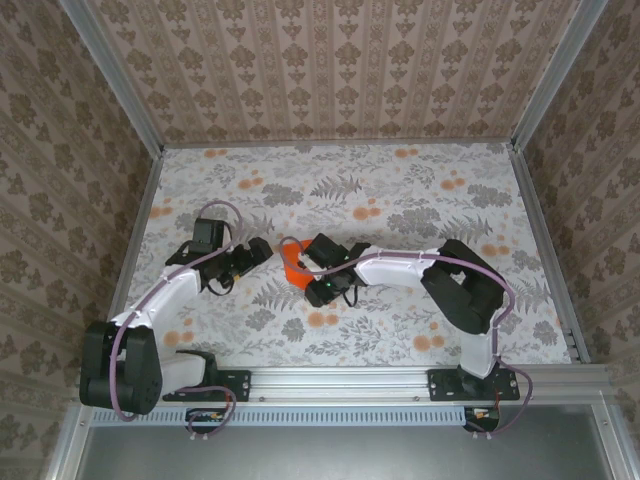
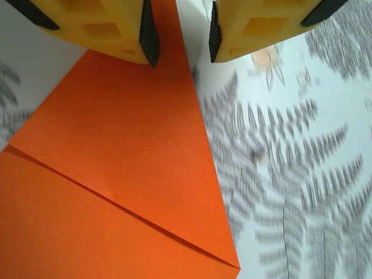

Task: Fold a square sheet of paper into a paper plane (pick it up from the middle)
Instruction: Rotate the paper at the center of the table, then fold the wing for the fifth time at the center of the table.

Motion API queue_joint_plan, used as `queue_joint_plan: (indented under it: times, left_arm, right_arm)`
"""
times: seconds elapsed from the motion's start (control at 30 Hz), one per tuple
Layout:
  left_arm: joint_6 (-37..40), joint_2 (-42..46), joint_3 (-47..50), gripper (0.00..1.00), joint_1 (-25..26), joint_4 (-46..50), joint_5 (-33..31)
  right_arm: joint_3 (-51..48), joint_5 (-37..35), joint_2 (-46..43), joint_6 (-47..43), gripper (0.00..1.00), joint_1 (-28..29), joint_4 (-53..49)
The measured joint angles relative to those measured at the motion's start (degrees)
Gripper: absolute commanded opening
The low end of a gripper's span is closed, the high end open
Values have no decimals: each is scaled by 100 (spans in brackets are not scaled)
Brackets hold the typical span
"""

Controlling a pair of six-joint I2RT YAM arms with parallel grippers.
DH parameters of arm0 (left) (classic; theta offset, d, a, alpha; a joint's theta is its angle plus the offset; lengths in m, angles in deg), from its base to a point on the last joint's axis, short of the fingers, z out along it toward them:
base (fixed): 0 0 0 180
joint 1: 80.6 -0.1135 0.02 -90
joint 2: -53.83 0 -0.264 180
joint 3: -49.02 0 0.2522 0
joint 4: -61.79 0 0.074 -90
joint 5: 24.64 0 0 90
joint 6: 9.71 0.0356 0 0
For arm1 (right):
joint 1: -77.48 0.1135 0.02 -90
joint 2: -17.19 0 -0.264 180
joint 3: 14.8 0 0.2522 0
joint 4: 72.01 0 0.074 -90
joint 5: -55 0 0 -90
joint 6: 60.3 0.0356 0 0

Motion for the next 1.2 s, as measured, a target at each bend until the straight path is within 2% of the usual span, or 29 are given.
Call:
queue_joint_plan:
  times: [0.17,0.33,0.47,0.6,1.0,1.2]
  left_arm:
    - [-66,-7,0,100,151,-146,96]
    - [-223,-13,70,100,400,-350,153]
    - [-468,-15,278,100,573,-551,199]
    - [-754,-87,457,97,758,-800,295]
    - [-1252,-507,570,92,1279,-1646,623]
    - [-1419,-756,643,88,1316,-1921,767]
  right_arm:
    - [-505,2,-695,-15,45,0,-85]
    - [-636,-61,-1270,1145,42,0,533]
    - [-634,-105,-1130,2118,37,0,1014]
    - [-619,-188,-750,2699,36,0,1139]
    - [-782,-297,-400,3517,36,-234,1569]
    - [-1189,-79,-400,3729,36,-422,2094]
